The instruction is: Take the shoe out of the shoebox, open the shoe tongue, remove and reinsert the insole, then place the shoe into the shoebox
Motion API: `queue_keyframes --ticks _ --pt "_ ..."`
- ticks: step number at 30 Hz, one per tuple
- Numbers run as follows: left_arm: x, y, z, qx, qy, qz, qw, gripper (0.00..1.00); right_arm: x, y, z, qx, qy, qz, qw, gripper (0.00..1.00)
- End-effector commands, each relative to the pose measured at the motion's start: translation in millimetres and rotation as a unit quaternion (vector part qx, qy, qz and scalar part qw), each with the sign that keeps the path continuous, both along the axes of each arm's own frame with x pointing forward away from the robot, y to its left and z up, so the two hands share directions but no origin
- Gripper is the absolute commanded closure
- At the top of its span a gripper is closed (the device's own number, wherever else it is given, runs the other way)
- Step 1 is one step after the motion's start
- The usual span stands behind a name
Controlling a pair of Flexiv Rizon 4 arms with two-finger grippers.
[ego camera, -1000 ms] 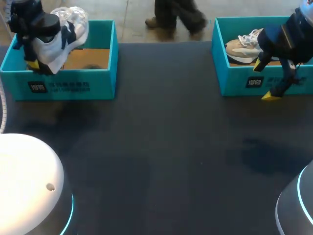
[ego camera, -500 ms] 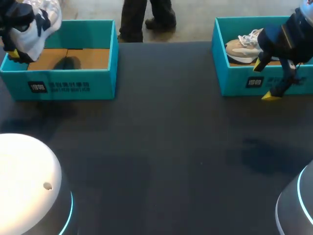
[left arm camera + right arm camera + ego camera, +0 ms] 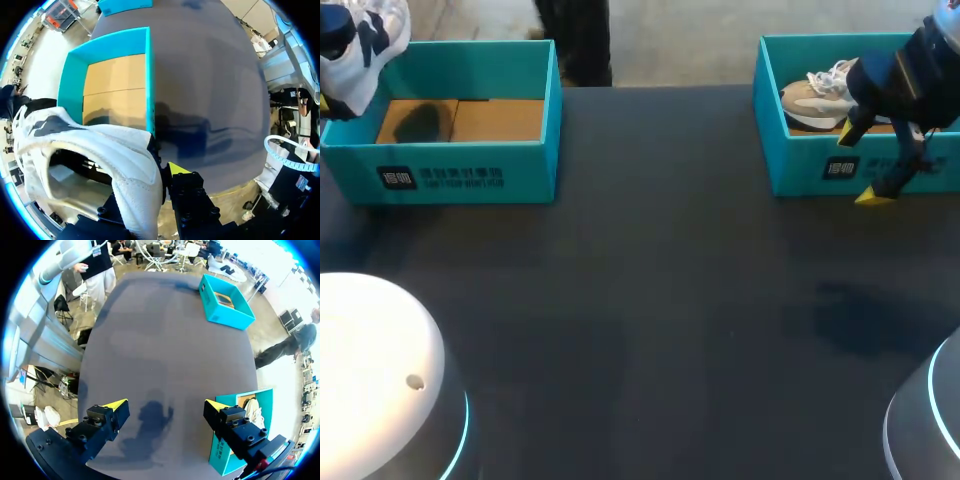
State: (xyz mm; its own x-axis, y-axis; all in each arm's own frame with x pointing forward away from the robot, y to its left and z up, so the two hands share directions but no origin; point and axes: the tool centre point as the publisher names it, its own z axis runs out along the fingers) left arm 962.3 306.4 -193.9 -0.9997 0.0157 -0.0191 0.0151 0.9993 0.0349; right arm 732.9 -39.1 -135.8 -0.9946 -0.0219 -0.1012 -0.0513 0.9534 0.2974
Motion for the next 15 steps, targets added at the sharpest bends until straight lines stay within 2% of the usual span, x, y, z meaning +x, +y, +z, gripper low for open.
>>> queue_keyframes --ticks 1,6,15 --pt "19.3 8.0 -4.1 -0.014 0.008 0.002 1.0 1.0 1.8 1.2 -0.5 -0.002 0.002 0.0 1.0 0.0" --pt "33.1 11.4 -11.1 -0.003 0.018 0.012 1.0 1.0 1.8 1.2 -0.5 -0.002 0.002 0.0 1.0 0.0" --pt "33.1 11.4 -11.1 -0.003 0.018 0.012 1.0 1.0 1.8 1.2 -0.5 -0.002 0.002 0.0 1.0 0.0"
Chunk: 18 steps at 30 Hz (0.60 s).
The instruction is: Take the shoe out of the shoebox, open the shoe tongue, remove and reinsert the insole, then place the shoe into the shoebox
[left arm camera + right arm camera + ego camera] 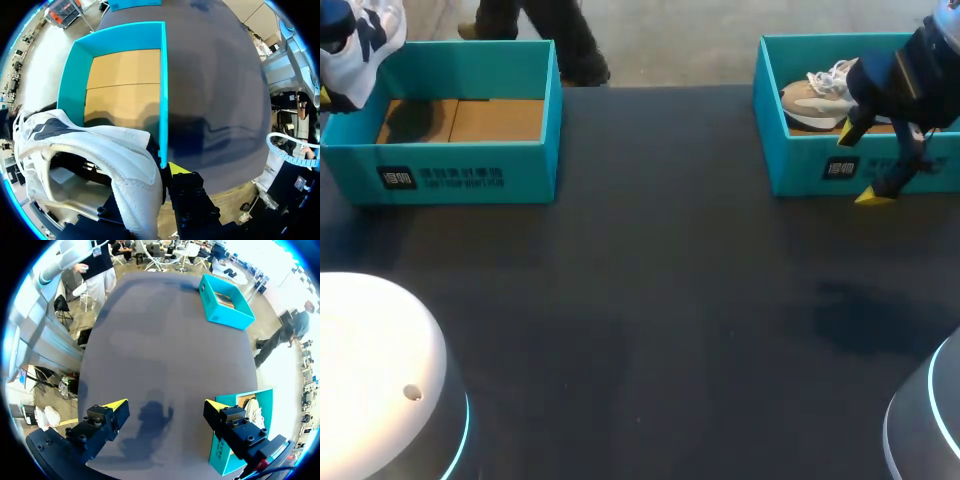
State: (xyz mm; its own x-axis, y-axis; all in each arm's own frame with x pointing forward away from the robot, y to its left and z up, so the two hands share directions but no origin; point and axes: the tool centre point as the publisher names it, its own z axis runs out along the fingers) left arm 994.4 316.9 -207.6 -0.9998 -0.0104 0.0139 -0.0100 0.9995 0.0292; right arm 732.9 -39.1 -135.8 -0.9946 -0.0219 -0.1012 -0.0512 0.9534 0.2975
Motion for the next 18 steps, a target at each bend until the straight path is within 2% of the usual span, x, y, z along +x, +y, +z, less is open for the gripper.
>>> queue_keyframes --ticks 1,6,7,8,9,11,14,16,17,18 --pt "1.0 0.9 2.6 0.0 0.001 -0.001 1.0 1.0 1.8 1.2 -0.5 -0.002 0.002 0.0 1.0 0.0" --pt "1.0 0.9 2.6 0.0 0.001 -0.001 1.0 1.0 1.8 1.2 -0.5 -0.002 0.002 0.0 1.0 0.0" --pt "-0.2 -5.7 3.4 0.004 0.012 -0.08 0.997 1.0 1.8 1.2 -0.5 -0.002 0.002 0.0 1.0 0.0" --pt "-0.4 -7.6 3.5 0.01 0.017 -0.108 0.994 1.0 1.8 1.2 -0.5 -0.002 0.002 0.0 1.0 0.0" --pt "1.3 -10.5 4.8 0.047 0.021 -0.172 0.984 1.0 1.8 1.2 -0.5 -0.002 0.002 0.0 1.0 0.0" --pt "1.3 -8.1 9.5 0.032 0.017 -0.234 0.972 1.0 1.8 1.2 -0.5 -0.002 0.002 0.0 1.0 0.0" --pt "-1.6 0.7 17.8 0.063 -0.027 -0.41 0.909 1.0 1.8 1.2 -0.5 -0.002 0.002 0.0 1.0 0.0" --pt "1.2 8.4 18.1 0.083 -0.019 -0.496 0.864 1.0 1.8 1.2 -0.5 -0.002 0.002 0.0 1.0 0.0" --pt "2.2 9.3 17.9 0.086 -0.025 -0.5 0.861 1.0 1.8 1.2 -0.5 -0.002 0.002 0.0 1.0 0.0" --pt "11.3 16.5 17.8 0.075 -0.007 -0.564 0.822 1.0 1.8 1.2 -0.5 -0.002 0.002 0.0 1.0 0.0"
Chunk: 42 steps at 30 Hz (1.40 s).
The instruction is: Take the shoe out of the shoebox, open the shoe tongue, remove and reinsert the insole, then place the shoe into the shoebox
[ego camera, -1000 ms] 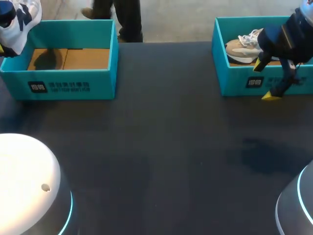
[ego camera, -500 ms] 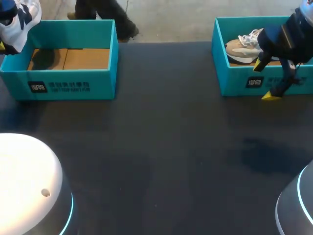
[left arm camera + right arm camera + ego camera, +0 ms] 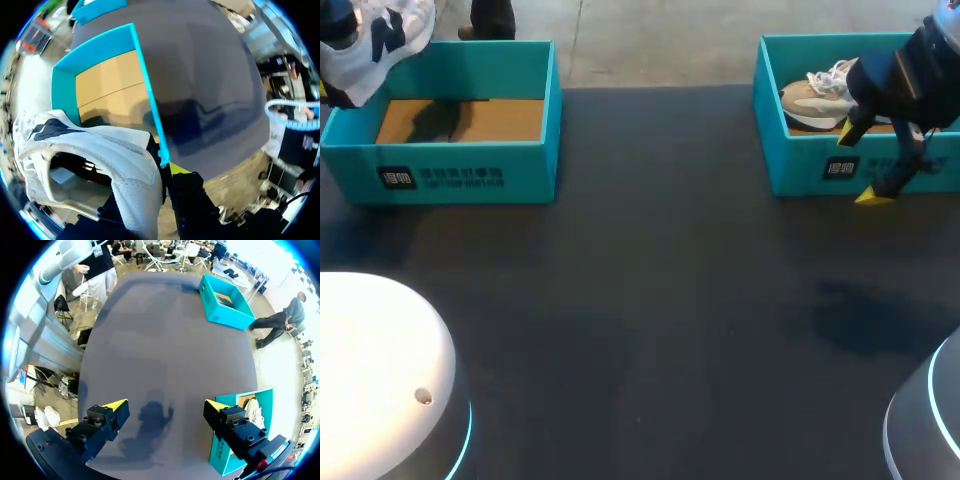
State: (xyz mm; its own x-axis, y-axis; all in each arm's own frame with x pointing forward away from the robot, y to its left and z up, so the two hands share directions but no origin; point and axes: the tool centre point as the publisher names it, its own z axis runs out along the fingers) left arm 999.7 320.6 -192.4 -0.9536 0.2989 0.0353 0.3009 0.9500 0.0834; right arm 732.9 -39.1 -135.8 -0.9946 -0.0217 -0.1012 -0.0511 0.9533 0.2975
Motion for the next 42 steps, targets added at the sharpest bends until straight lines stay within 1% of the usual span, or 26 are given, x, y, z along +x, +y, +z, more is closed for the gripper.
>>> queue_keyframes --ticks 1,2,3,4,5,31,32,37,42 --pt "10.9 17.7 3.0 0.039 -0.014 -0.454 0.89 1.0 1.8 1.3 -0.5 -0.002 0.002 0.0 1.0 0.0" --pt "14.2 20.9 3.7 0.033 -0.007 -0.479 0.877 1.0 1.8 1.3 -0.5 -0.002 0.002 0.0 1.0 0.0" --pt "14.2 20.9 3.7 0.033 -0.007 -0.479 0.877 1.0 1.8 1.3 -0.5 -0.002 0.002 0.0 1.0 0.0" --pt "21.2 30.7 6.6 0.026 -0.005 -0.558 0.829 1.0 1.8 1.3 -0.5 -0.002 0.002 0.0 1.0 0.0" --pt "23.2 33.2 6.7 0.024 -0.007 -0.58 0.814 1.0 1.8 1.3 -0.5 -0.002 0.002 0.0 1.0 0.0" --pt "23.2 33.2 6.7 0.024 -0.007 -0.58 0.814 1.0 1.8 1.3 -0.5 -0.002 0.002 0.0 1.0 0.0" --pt "24.7 32.3 5.0 0.023 -0.013 -0.571 0.82 1.0 1.8 1.3 -0.5 -0.002 0.002 0.0 1.0 0.0" --pt "28.1 25.7 1.2 0.023 -0.019 -0.56 0.828 1.0 1.8 1.3 -0.5 -0.002 0.002 0.0 1.0 0.0" --pt "30.3 18.0 -6.3 0.018 -0.009 -0.559 0.829 1.0 1.8 1.3 -0.5 -0.002 0.002 0.0 1.0 0.0"
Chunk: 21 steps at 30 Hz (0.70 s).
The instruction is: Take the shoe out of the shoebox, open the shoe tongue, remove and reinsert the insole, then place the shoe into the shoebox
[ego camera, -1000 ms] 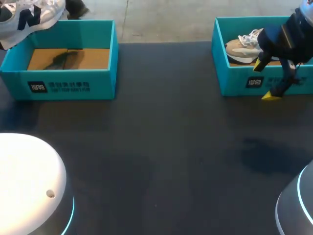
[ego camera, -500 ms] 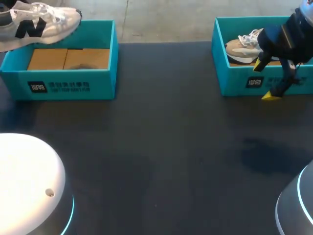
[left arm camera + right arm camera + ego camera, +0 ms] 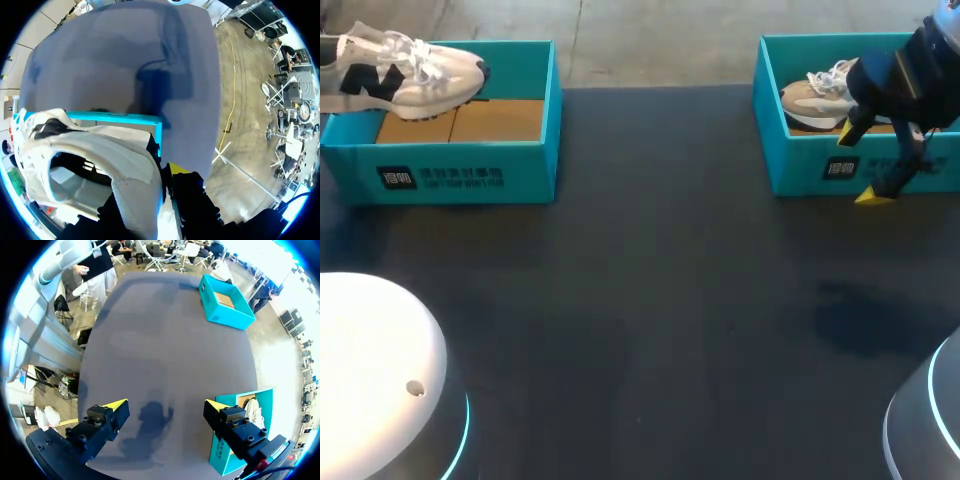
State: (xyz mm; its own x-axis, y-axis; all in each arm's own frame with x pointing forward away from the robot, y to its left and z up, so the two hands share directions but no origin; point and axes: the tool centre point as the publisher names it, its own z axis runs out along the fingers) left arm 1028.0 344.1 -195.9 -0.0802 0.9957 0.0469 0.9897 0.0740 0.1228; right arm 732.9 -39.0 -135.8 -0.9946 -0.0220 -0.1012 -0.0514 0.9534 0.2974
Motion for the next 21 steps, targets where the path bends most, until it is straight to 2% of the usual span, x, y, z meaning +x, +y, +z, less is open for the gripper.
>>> queue_keyframes --ticks 1,7,11,13,15,19,21 --pt "2.6 -8.3 -5.4 0.002 0.004 0.002 1.0 1.0 1.8 1.2 -0.5 -0.002 0.002 0.0 1.0 0.0" --pt "8.4 -14.6 -11.1 0.001 0.004 0.014 1.0 1.0 1.8 1.2 -0.5 -0.002 0.002 0.0 1.0 0.0" --pt "21.4 -22.7 -16.9 -0.011 -0.002 0.033 0.999 1.0 1.8 1.2 -0.5 -0.002 0.002 0.0 1.0 0.0" --pt "22.0 -22.9 -17.1 -0.012 -0.002 0.034 0.999 1.0 1.8 1.2 -0.5 -0.002 0.002 0.0 1.0 0.0" --pt "33.4 -22.4 -18.4 -0.013 -0.005 0.043 0.999 1.0 1.8 1.2 -0.5 -0.002 0.002 0.0 1.0 0.0" --pt "40.0 -20.9 -22.5 -0.01 -0.008 0.048 0.999 1.0 1.8 1.2 -0.5 -0.002 0.002 0.0 1.0 0.0" --pt "49.7 -18.9 -32.4 -0.008 -0.004 0.052 0.999 1.0 1.8 1.2 -0.5 -0.002 0.002 0.0 1.0 0.0"
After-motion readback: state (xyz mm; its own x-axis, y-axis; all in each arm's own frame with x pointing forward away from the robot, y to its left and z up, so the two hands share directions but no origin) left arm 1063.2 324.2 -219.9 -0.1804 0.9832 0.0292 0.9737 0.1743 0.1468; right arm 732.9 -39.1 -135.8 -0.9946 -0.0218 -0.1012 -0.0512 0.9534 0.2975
